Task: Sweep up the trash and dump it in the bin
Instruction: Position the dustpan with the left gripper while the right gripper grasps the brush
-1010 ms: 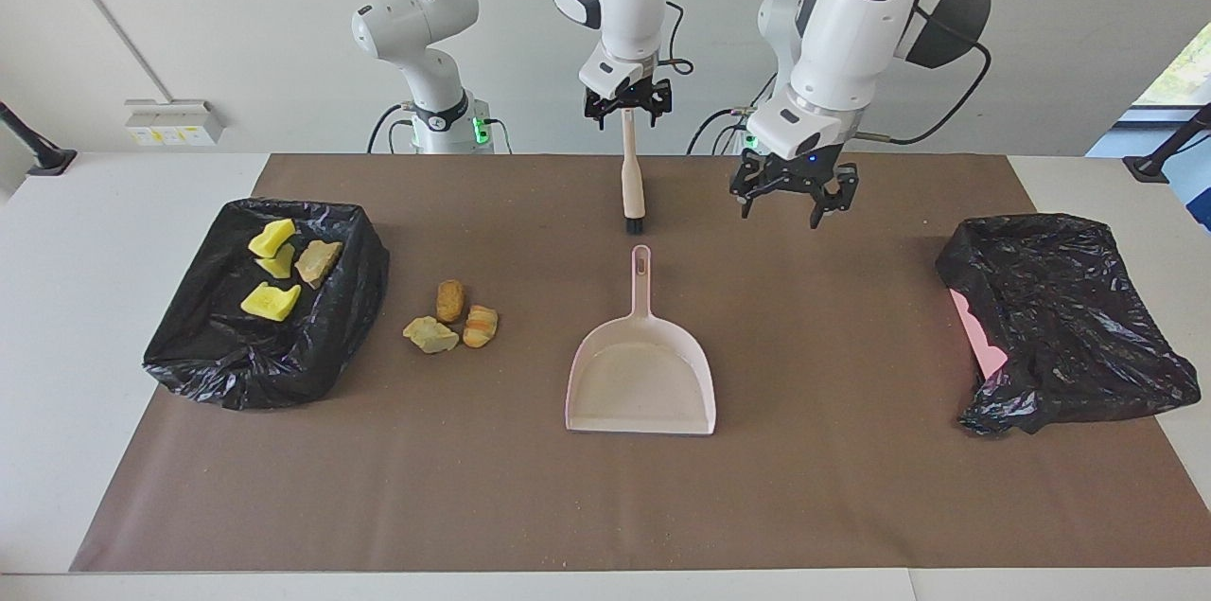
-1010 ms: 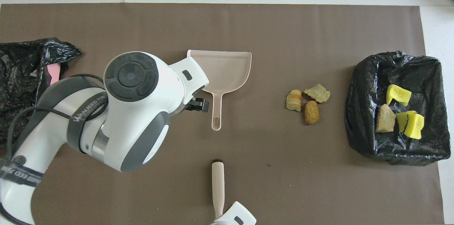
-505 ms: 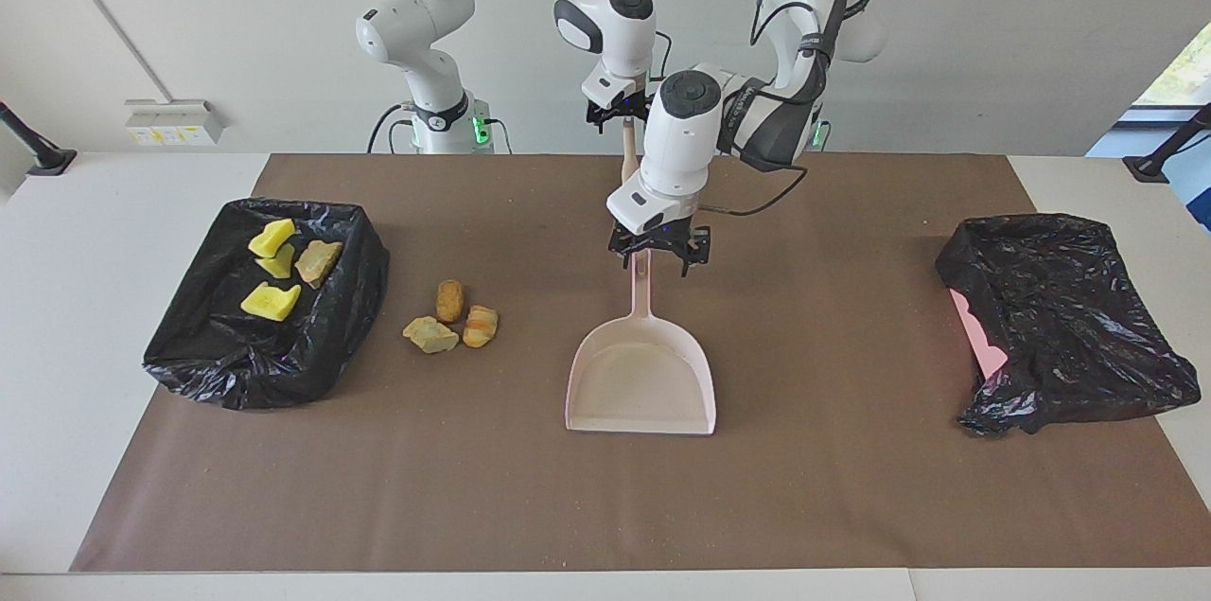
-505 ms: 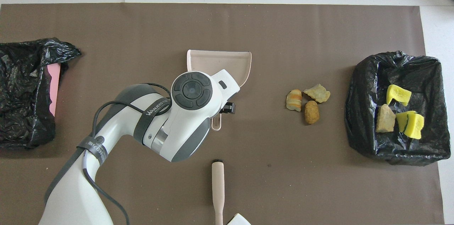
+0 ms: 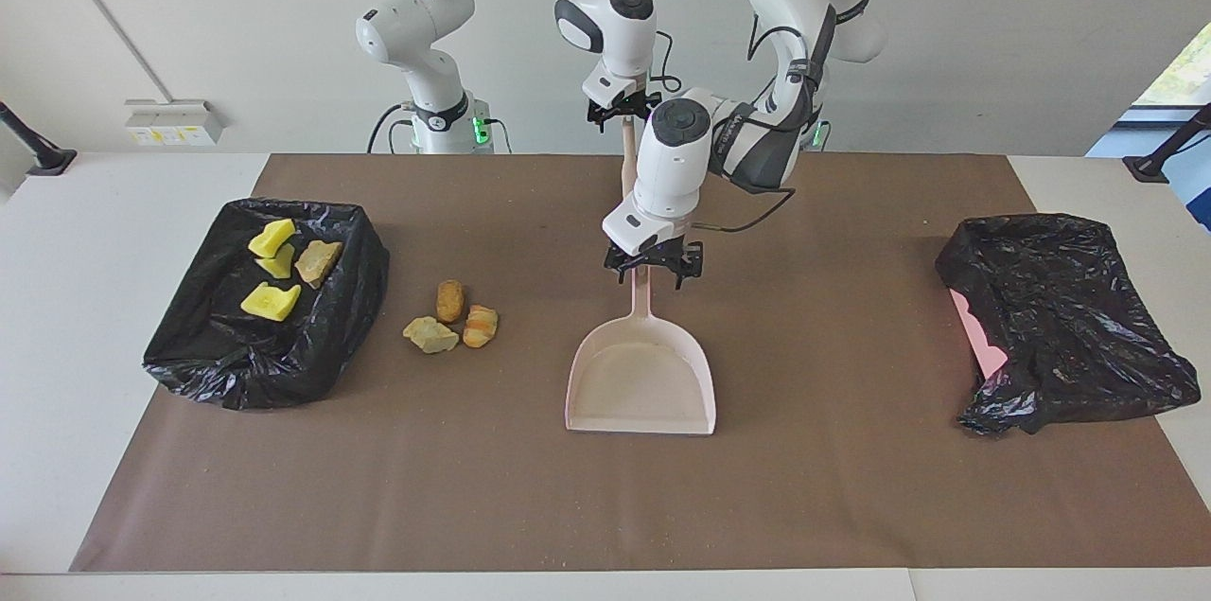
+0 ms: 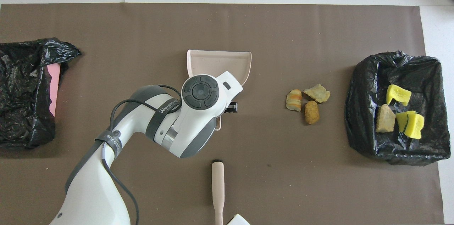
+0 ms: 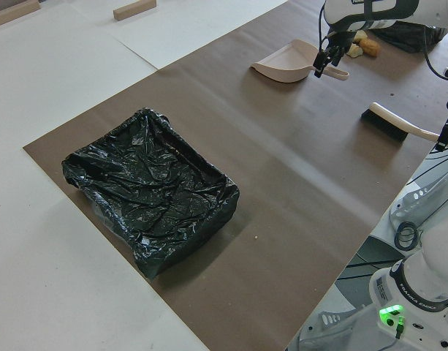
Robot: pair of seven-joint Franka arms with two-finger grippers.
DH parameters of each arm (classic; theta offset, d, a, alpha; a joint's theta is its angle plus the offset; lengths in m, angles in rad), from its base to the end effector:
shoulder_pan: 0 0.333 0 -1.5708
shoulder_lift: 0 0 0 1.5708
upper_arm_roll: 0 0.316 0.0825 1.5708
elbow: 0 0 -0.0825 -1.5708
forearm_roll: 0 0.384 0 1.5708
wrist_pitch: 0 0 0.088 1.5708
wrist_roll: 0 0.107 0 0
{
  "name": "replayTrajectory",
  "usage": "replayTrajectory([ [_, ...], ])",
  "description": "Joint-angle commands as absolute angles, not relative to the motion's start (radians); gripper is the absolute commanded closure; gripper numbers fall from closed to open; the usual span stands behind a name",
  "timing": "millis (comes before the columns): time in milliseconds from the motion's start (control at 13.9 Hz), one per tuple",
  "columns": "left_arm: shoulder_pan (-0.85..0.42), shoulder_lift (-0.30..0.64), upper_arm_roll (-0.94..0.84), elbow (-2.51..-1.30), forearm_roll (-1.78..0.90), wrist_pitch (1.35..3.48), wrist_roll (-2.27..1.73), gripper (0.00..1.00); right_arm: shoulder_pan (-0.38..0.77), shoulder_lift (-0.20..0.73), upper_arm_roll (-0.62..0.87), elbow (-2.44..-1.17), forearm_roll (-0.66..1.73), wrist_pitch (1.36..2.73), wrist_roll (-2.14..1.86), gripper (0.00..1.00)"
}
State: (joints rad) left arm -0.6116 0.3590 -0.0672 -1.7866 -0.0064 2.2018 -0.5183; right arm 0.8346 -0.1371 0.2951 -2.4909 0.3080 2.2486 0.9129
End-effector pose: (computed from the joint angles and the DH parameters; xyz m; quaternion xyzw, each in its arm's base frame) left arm 0.5073 -0.4052 0.3589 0.9966 -0.0759 0.0154 0.0279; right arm 0.1840 0.4065 0.3273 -0.9941 -0.0025 0.1080 0.0044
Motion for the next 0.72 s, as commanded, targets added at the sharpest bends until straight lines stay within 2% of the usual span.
replayTrajectory([
  [0, -0.624, 0.350, -0.051, -1.793, 0.029, 2.192, -0.538, 0.71, 0.841, -0.129, 0.291, -2.488, 0.327, 2.266, 0.922, 1.00],
  [144, -0.626, 0.350, -0.052, -1.793, 0.035, 2.181, -0.535, 0.88, 0.839, -0.130, 0.291, -2.484, 0.318, 2.258, 0.923, 1.00],
  [289, -0.627, 0.345, -0.051, -1.793, 0.035, 2.168, -0.535, 0.97, 0.836, -0.144, 0.287, -2.465, 0.313, 2.221, 0.939, 1.00],
  [433, -0.620, 0.331, -0.051, -1.786, 0.070, 2.134, -0.522, 1.00, 0.824, -0.166, 0.282, -2.439, 0.282, 2.156, 0.948, 1.00],
  [649, -0.601, 0.256, -0.051, -1.787, 0.101, 2.021, -0.340, 1.00, 0.738, -0.262, 0.282, -2.436, 0.230, 2.016, 0.905, 1.00],
])
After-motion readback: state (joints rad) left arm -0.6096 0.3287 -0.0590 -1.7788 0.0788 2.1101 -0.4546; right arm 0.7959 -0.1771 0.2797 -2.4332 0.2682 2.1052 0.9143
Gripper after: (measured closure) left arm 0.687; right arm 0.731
